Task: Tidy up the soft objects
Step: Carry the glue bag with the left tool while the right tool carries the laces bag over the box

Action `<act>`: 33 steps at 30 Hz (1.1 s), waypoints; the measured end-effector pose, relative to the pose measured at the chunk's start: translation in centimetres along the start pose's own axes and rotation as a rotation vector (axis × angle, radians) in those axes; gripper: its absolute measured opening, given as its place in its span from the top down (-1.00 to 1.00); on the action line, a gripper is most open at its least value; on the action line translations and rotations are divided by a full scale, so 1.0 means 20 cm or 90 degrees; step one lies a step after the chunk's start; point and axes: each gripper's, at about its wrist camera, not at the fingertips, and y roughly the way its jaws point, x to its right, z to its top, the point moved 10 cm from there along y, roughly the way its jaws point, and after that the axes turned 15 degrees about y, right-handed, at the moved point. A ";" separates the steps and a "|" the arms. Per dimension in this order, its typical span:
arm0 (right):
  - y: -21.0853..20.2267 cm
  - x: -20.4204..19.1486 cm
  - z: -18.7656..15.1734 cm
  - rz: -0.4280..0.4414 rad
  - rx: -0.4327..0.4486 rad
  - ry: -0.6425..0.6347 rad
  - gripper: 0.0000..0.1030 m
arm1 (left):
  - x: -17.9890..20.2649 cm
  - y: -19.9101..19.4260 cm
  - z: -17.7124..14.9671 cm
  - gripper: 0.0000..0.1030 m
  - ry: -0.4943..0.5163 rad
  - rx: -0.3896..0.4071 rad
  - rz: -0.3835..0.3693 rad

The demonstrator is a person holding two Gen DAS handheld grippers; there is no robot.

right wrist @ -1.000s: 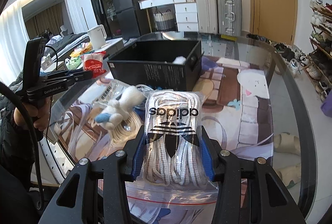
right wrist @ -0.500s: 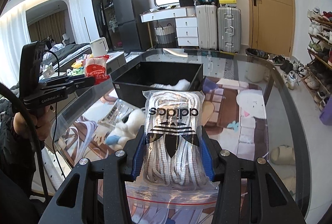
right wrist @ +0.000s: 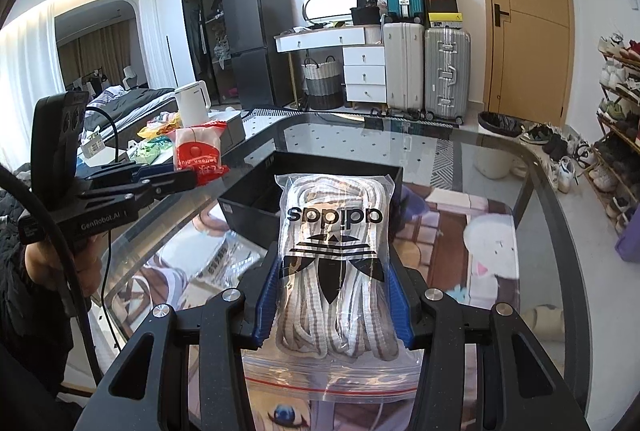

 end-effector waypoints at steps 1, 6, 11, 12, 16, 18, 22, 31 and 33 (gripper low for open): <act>0.01 -0.01 0.01 0.003 0.000 -0.001 0.08 | 0.00 0.01 0.00 0.57 -0.001 0.001 -0.001; 0.07 -0.03 0.07 0.006 0.002 -0.002 0.08 | 0.02 0.06 0.05 0.57 0.001 0.000 -0.009; 0.13 -0.04 0.12 0.009 -0.002 0.000 0.08 | 0.02 0.12 0.09 0.57 0.001 -0.003 -0.014; 0.14 -0.04 0.13 0.010 -0.002 0.000 0.08 | 0.02 0.13 0.10 0.57 0.001 -0.003 -0.015; 0.18 -0.04 0.16 0.011 -0.006 -0.001 0.08 | 0.01 0.17 0.11 0.57 0.001 -0.006 -0.018; 0.19 -0.04 0.17 0.012 -0.006 -0.001 0.08 | 0.02 0.19 0.12 0.57 0.005 -0.010 -0.020; 0.23 -0.04 0.20 0.014 -0.005 0.004 0.08 | 0.03 0.24 0.12 0.57 0.008 -0.017 -0.025; 0.33 -0.05 0.23 0.011 -0.014 0.001 0.08 | 0.05 0.32 0.11 0.57 0.013 -0.028 -0.034; 0.36 -0.05 0.23 0.012 -0.017 0.000 0.08 | 0.05 0.33 0.10 0.57 0.012 -0.032 -0.035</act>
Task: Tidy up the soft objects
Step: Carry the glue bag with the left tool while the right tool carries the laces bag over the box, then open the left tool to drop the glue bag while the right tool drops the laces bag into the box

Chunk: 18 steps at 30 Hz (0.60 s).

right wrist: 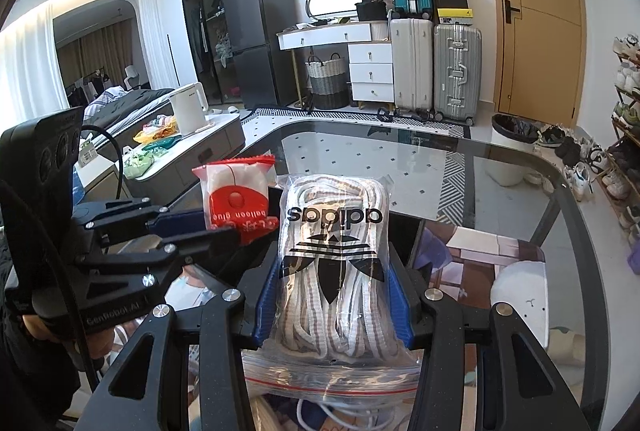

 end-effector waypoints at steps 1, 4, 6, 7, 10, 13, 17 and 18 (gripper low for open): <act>0.01 0.00 0.01 -0.002 0.001 -0.002 0.08 | 0.00 0.01 0.00 0.57 -0.001 -0.002 -0.001; 0.05 0.00 0.01 -0.002 -0.004 -0.005 0.08 | 0.01 0.04 0.00 0.57 0.000 -0.009 -0.002; 0.07 0.00 0.01 -0.004 -0.005 -0.008 0.08 | 0.01 0.05 -0.01 0.57 0.000 -0.013 -0.003; 0.08 0.00 0.02 -0.005 -0.004 -0.008 0.08 | 0.01 0.05 -0.01 0.57 0.001 -0.014 -0.003; 0.12 0.02 0.03 -0.009 -0.005 -0.007 0.08 | 0.03 0.08 -0.01 0.57 0.008 -0.022 -0.004; 0.15 0.04 0.04 -0.008 -0.008 -0.004 0.08 | 0.04 0.10 0.00 0.57 0.014 -0.025 -0.006; 0.19 0.05 0.02 -0.013 -0.022 -0.008 0.08 | 0.04 0.11 -0.02 0.57 0.016 -0.033 -0.008; 0.21 0.05 0.02 -0.016 -0.027 -0.012 0.08 | 0.04 0.12 -0.03 0.57 0.015 -0.036 -0.008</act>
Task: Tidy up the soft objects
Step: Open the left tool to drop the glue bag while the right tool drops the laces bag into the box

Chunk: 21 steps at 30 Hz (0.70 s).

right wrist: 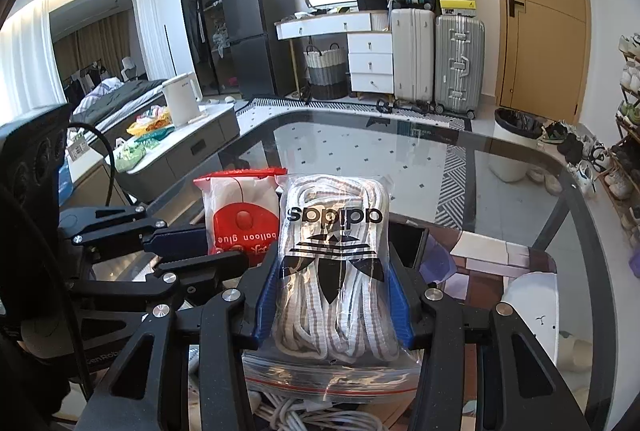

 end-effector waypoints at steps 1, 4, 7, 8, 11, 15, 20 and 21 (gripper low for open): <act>0.01 0.00 0.00 -0.001 -0.003 -0.002 0.08 | 0.00 0.00 0.00 0.57 -0.001 -0.002 0.001; 0.04 0.01 -0.01 -0.004 -0.008 -0.002 0.08 | -0.01 0.02 -0.02 0.57 -0.005 -0.010 0.000; 0.06 0.00 -0.01 -0.012 -0.011 -0.012 0.08 | 0.00 0.03 -0.03 0.56 -0.003 -0.017 -0.004; 0.07 0.00 -0.01 -0.015 -0.011 -0.014 0.08 | 0.01 0.03 -0.04 0.55 -0.001 -0.019 -0.004; 0.07 -0.02 -0.02 -0.008 -0.016 -0.021 0.03 | 0.02 0.04 -0.05 0.53 0.000 -0.027 -0.011; 0.03 0.00 -0.02 -0.021 0.001 -0.020 -0.34 | 0.01 0.01 -0.05 0.12 -0.004 -0.026 -0.003; -0.07 0.05 -0.04 -0.038 0.022 -0.009 -0.68 | -0.01 -0.05 -0.07 -0.09 -0.008 -0.019 0.005; -0.11 0.06 -0.05 -0.039 0.029 0.001 -0.80 | -0.01 -0.06 -0.08 -0.20 -0.010 -0.019 0.009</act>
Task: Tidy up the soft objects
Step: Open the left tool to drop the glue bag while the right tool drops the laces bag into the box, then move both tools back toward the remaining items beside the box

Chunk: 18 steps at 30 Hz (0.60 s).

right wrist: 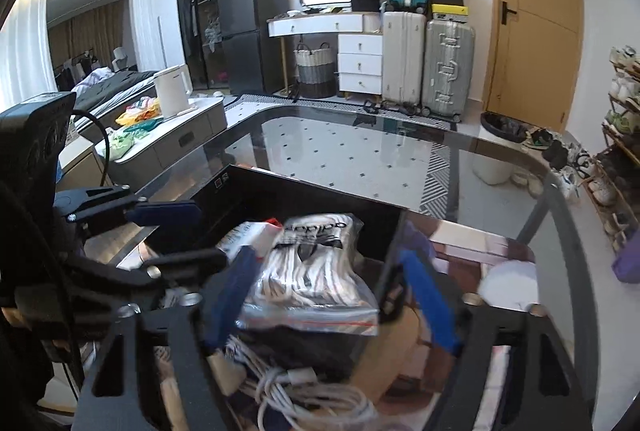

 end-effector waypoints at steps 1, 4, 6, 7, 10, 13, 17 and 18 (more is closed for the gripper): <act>-0.02 0.01 -0.01 0.002 0.002 0.008 -0.83 | -0.01 -0.01 -0.01 -0.26 -0.002 0.003 0.006; -0.08 0.05 -0.04 0.006 0.003 0.032 -0.95 | 0.00 -0.07 -0.02 -0.88 0.000 0.026 0.023; -0.13 0.07 -0.08 0.013 0.010 0.039 -0.98 | 0.00 -0.11 -0.03 -1.00 0.003 0.037 0.045; -0.15 0.08 -0.10 0.013 0.011 0.041 -0.98 | 0.00 -0.12 -0.03 -1.00 0.005 0.038 0.045; -0.19 0.09 -0.16 0.014 0.005 0.050 -0.99 | -0.01 -0.14 -0.07 -1.00 -0.003 0.033 0.044; -0.22 0.07 -0.19 0.016 0.001 0.047 -0.99 | -0.02 -0.15 -0.10 -1.00 -0.013 0.030 0.048; -0.25 0.03 -0.24 0.019 0.006 0.033 -0.99 | -0.03 -0.15 -0.15 -1.00 -0.026 0.020 0.048; -0.24 0.03 -0.25 0.017 0.002 0.029 -0.99 | -0.04 -0.15 -0.16 -1.00 -0.024 0.017 0.049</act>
